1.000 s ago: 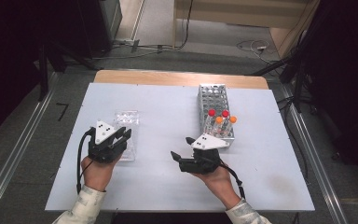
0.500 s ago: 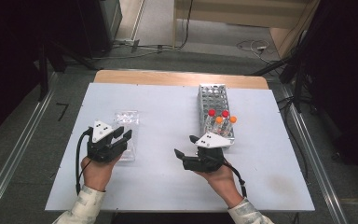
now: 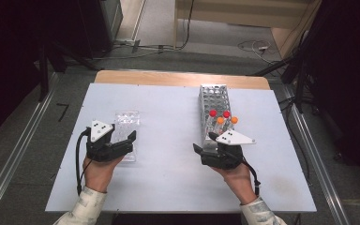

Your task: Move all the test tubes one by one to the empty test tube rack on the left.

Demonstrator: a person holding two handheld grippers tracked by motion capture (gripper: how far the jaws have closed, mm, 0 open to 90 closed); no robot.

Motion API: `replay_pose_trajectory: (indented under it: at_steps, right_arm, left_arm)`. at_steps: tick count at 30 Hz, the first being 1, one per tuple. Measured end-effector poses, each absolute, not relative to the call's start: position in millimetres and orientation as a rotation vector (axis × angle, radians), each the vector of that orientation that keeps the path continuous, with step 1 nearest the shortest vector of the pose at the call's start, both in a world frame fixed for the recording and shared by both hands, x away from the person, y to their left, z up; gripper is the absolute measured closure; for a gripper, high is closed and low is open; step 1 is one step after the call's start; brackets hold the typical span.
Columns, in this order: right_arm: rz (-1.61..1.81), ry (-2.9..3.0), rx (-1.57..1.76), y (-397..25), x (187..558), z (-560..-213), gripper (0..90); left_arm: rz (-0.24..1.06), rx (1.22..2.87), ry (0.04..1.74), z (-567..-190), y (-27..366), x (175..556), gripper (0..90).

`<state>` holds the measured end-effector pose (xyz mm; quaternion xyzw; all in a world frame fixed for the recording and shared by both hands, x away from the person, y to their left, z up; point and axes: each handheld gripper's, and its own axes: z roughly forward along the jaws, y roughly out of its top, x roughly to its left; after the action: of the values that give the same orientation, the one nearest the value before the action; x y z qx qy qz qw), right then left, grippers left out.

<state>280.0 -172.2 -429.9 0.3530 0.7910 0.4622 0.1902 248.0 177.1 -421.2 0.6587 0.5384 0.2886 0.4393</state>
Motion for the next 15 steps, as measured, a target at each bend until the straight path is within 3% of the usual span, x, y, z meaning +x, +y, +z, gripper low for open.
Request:
replay_pose_trajectory:
  at_steps: [8, 15]
  right_arm:
    - [1.258, 2.160, 1.038, -181.2, 288.3, -432.8, 28.9]
    - [1.212, 2.137, 1.082, -184.7, 301.0, -445.6, 37.4]
  left_arm:
    - [0.697, 1.650, 1.344, -420.8, 176.1, 249.3, 17.2]
    - [0.701, 1.650, 1.346, -421.1, 173.7, 249.9, 12.5]
